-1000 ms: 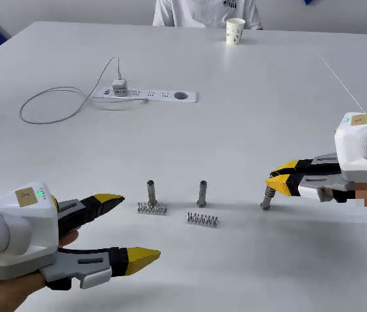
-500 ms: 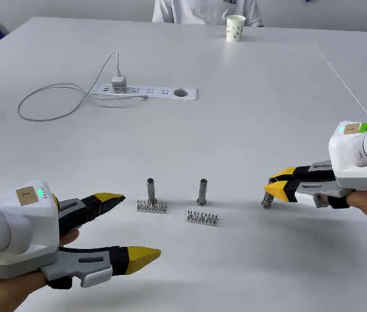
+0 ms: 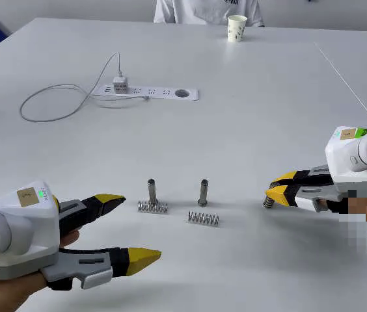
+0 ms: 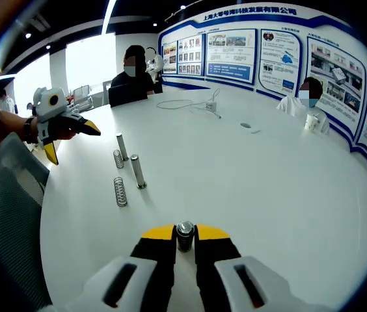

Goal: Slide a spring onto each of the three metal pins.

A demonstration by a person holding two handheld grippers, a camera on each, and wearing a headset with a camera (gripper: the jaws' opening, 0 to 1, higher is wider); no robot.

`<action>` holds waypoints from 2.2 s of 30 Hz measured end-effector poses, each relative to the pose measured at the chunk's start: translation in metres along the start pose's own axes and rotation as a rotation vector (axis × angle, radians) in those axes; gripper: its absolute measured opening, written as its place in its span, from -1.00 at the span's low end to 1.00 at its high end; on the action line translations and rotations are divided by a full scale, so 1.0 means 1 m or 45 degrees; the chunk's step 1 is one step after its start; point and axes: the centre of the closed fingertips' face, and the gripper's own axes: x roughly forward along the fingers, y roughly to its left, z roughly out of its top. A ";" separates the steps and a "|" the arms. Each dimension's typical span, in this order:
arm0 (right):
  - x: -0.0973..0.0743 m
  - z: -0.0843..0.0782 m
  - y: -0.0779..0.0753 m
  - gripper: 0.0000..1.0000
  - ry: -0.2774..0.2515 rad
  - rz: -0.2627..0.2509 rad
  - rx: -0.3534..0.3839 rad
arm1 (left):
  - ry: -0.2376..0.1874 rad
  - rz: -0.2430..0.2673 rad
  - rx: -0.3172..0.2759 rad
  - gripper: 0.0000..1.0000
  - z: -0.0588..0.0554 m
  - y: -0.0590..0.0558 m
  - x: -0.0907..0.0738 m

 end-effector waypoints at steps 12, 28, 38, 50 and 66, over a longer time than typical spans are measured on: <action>0.000 0.000 -0.001 -0.74 0.006 -0.005 -0.001 | 0.000 0.003 0.002 0.40 0.002 -0.003 0.000; -0.012 -0.012 0.002 -0.68 0.030 -0.021 0.022 | -0.017 -0.006 0.001 0.41 0.002 -0.002 0.001; -0.017 -0.015 0.020 -0.67 0.034 0.008 0.031 | -0.025 -0.018 -0.001 0.40 0.000 -0.001 0.001; -0.007 -0.003 0.048 -0.67 0.026 0.108 -0.034 | -0.027 -0.029 0.004 0.40 0.002 -0.002 0.003; 0.016 0.013 0.070 -0.65 0.029 0.212 -0.120 | -0.016 -0.008 0.004 0.40 0.000 -0.003 0.000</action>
